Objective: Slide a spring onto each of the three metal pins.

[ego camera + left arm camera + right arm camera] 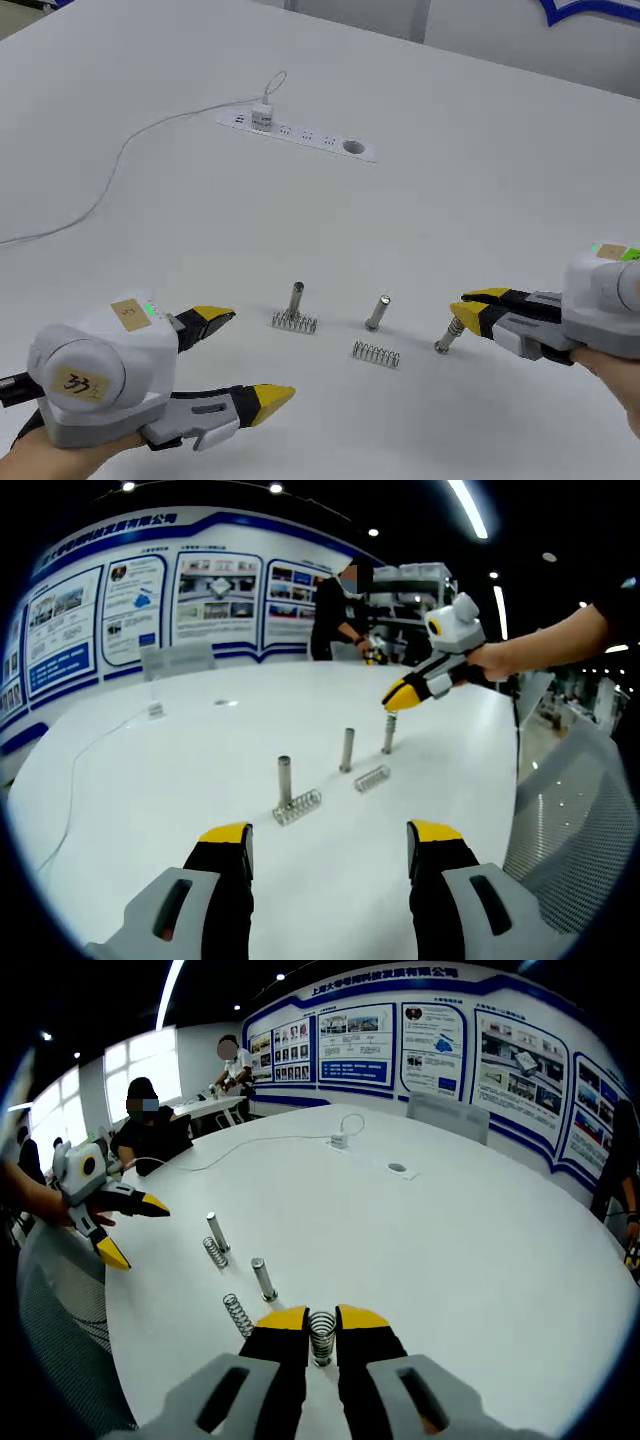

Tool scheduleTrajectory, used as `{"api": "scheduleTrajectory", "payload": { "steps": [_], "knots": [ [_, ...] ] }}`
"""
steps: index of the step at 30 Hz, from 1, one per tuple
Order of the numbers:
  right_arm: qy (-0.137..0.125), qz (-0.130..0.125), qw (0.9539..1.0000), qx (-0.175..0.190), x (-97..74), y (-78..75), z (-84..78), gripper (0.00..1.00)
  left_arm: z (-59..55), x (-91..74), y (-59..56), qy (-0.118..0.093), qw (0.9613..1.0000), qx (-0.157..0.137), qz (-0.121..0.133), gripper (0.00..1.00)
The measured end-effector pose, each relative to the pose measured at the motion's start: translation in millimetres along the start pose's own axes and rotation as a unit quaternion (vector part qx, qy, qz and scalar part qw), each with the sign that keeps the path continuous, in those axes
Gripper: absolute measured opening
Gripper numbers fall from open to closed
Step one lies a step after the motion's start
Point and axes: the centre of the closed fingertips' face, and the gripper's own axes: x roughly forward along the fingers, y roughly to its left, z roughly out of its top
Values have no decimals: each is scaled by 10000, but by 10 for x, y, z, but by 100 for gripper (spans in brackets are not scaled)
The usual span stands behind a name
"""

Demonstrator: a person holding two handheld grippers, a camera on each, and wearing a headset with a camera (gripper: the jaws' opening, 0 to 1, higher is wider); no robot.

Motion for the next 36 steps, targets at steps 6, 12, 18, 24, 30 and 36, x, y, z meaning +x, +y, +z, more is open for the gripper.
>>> {"api": "scheduleTrajectory", "payload": {
  "steps": [6, 12, 18, 24, 30, 36],
  "knots": [
    [38, -66, 9999, 80, 37, -31, -48, 11, -25, 7, -7, 53, 10000, 15, -13, 64],
    [49, -129, 9999, 27, 53, -39, -82, 11, -25, 15, -35, 60, 10000, 20, -50, 63],
    [44, -140, 9998, 136, 91, -27, -100, 11, -31, 15, -42, 71, 10000, -20, -52, 63],
    [77, -115, 9998, 145, 113, 3, -124, 11, -42, 14, -43, 94, 9999, -18, -59, 63],
    [145, -132, 9997, 140, 138, 18, -169, 11, -28, 6, -39, 64, 10000, -47, -47, 63],
    [212, -156, 9996, 130, 150, 15, -193, 11, -34, 3, -26, 77, 10000, -48, -28, 63]
  ]
}}
